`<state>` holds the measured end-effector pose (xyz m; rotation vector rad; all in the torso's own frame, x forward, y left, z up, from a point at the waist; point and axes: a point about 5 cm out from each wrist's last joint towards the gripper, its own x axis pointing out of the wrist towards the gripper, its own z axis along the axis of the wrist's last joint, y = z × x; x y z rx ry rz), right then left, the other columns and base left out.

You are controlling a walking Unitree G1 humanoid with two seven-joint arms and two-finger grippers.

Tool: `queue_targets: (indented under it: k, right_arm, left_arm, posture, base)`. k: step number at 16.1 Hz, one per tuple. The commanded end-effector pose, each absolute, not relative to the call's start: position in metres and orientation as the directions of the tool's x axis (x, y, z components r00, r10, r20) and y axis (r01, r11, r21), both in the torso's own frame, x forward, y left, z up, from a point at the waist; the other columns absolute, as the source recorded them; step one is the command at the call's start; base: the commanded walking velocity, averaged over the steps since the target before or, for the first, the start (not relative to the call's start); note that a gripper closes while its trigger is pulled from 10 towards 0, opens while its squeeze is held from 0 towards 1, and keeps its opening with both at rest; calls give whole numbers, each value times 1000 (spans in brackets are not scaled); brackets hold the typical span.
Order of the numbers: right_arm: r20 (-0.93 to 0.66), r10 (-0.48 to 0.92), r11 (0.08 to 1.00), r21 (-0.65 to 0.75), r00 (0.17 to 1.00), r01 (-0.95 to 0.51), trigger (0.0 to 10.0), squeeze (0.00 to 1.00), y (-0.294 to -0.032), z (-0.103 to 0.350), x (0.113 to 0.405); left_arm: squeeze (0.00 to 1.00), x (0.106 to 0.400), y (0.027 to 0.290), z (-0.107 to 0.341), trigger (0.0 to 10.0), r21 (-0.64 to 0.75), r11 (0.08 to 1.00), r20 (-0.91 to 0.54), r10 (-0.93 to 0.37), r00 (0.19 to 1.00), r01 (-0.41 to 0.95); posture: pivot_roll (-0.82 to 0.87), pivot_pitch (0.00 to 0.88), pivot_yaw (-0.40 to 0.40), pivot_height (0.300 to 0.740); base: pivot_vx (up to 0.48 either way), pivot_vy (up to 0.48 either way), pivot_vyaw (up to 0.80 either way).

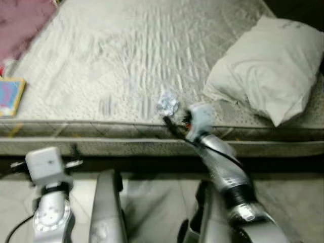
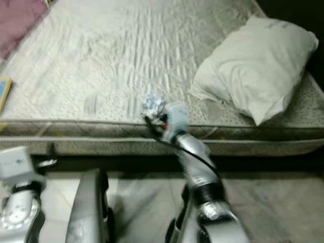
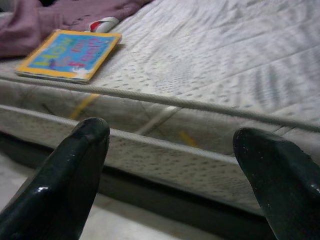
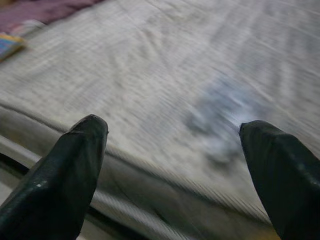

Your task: Clean up the room

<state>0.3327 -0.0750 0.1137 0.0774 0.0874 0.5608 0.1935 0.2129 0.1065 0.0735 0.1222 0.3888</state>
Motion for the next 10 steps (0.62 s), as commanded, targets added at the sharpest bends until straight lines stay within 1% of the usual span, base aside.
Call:
queue_targets:
  k: [1,3,6,8,10]
  right_arm:
    - [-87,531,847,98,843,-523,10000,0,-75,106,332]
    - [-88,527,848,109,845,-518,10000,0,-71,106,336]
    - [-96,532,845,121,841,-521,10000,0,-52,105,342]
    - [-93,533,844,130,841,-520,10000,0,-44,105,344]
    - [-102,507,858,156,856,-490,10000,0,-29,104,346]
  left_arm:
    - [0,191,207,110,10000,101,928,-107,369,923,-359]
    - [0,188,205,113,10000,106,930,-112,362,925,-351]
    - [0,184,201,119,10000,136,939,-107,331,938,-315]
    - [0,182,199,120,10000,113,942,-117,328,937,-315]
    - [0,176,196,120,10000,111,942,-132,331,934,-318]
  posture:
    - [83,211,-47,528]
    - [99,222,-43,528]
    - [129,248,-31,528]
    - [136,255,-32,528]
    - [161,275,-39,528]
  base:
    - [0,0,0]
    - [0,0,0]
    - [0,0,0]
    - [0,0,0]
    - [0,0,0]
